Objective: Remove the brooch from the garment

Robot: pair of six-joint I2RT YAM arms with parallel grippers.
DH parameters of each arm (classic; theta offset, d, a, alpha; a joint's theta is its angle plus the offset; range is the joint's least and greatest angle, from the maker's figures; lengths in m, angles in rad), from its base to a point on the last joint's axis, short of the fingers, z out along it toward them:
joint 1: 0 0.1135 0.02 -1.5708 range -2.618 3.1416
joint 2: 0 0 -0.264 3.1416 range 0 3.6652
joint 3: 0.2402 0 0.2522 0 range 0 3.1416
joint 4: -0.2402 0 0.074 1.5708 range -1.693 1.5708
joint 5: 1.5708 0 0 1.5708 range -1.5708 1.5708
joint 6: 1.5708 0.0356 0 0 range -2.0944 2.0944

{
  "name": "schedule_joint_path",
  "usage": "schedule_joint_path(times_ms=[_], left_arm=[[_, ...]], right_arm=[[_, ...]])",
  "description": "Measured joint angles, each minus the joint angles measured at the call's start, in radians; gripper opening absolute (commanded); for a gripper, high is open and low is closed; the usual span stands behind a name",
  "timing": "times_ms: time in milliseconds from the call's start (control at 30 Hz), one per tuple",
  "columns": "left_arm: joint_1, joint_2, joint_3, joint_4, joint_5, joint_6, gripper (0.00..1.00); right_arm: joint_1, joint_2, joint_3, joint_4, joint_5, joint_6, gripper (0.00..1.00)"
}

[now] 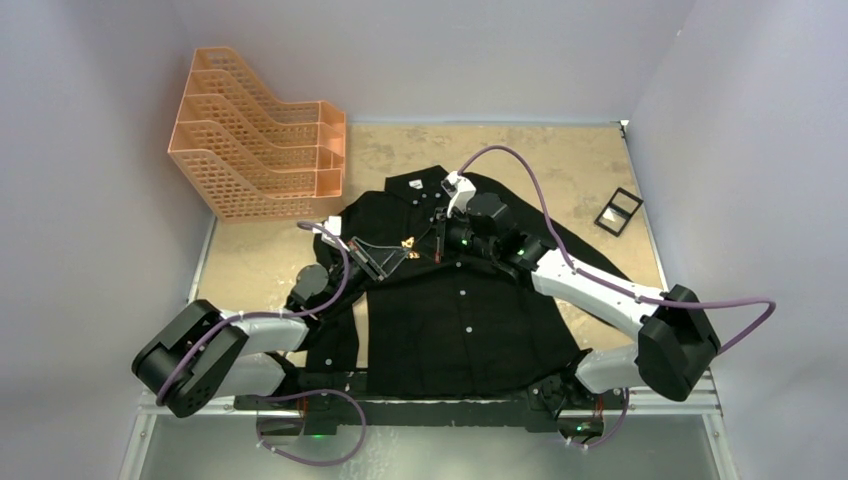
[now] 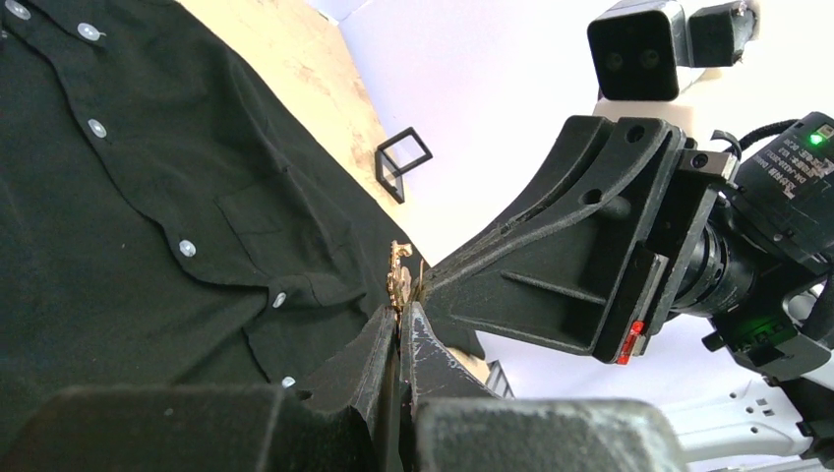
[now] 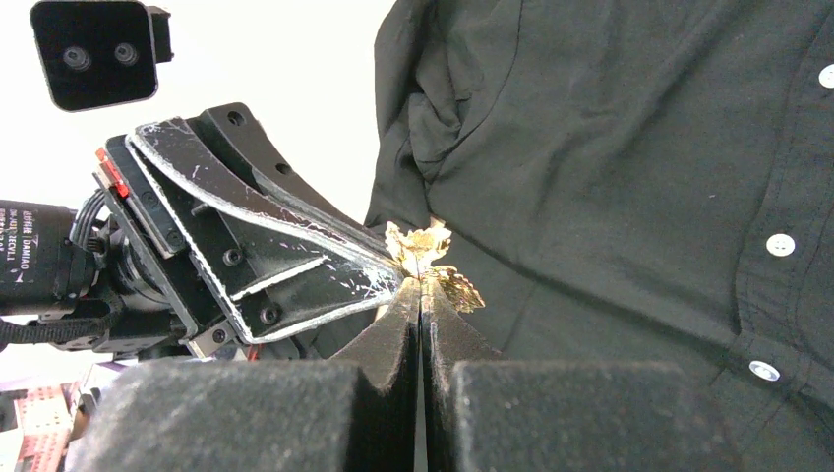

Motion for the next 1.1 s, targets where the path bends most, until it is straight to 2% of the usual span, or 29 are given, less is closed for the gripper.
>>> schedule_joint_path(times_ms=[367,667,1100], left_arm=[[0.0,-0.039,0.0,-0.013,0.008,0.097,0.0],[-0.002,-0.02,-0.008,0.01,-0.02,0.016,0.0],[-0.009,0.004,-0.021,0.036,-0.043,-0.088,0.0]], right_arm=[[0.005,0.011,0.027,-0.027,0.0,-0.01,0.0],[0.008,0.011,0.056,-0.064,0.005,-0.02,0.0],[0.011,0.03,0.141,-0.156,0.026,-0.037,0.15]])
